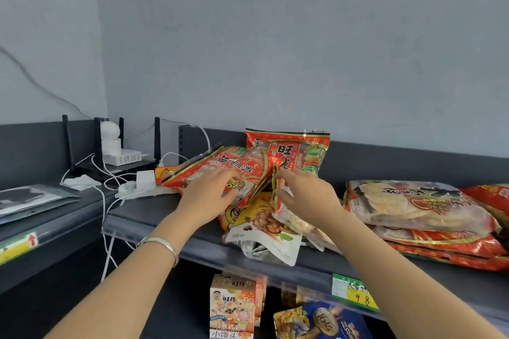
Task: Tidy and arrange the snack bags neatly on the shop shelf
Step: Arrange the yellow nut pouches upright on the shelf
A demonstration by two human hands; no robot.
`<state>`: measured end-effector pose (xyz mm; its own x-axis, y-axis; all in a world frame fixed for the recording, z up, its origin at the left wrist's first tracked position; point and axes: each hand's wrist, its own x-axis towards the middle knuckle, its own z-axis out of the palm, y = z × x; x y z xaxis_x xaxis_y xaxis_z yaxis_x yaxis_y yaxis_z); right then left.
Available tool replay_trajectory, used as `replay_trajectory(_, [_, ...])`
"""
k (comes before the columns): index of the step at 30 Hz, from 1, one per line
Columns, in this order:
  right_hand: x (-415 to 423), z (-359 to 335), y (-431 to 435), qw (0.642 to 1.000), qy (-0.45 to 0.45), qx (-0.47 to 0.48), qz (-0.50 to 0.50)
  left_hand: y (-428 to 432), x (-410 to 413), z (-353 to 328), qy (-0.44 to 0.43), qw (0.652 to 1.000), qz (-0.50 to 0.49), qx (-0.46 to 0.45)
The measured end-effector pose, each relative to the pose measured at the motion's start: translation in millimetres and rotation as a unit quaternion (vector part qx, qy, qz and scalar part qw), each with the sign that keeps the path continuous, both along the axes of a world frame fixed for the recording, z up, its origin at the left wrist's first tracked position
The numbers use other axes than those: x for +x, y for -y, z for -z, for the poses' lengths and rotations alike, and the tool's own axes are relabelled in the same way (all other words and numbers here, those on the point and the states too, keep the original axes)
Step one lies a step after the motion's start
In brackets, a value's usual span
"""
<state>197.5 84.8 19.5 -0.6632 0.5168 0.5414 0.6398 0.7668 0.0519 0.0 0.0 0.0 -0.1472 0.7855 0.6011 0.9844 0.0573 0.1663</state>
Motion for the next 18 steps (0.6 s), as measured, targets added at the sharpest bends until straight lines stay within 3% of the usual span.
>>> replay_trajectory(6, [-30, 4, -25, 0.999, 0.015, -0.036, 0.031, -33, -35, 21, 0.013, 0.999, -0.041, 0.013])
replay_trajectory(11, [-50, 9, -43, 0.997, 0.015, -0.042, 0.06, -49, -49, 46, 0.154, 0.984, -0.088, -0.012])
replay_trajectory(18, [-69, 14, -54, 0.976, 0.052, -0.205, 0.041, -53, -37, 53, 0.243, 0.962, -0.116, 0.048])
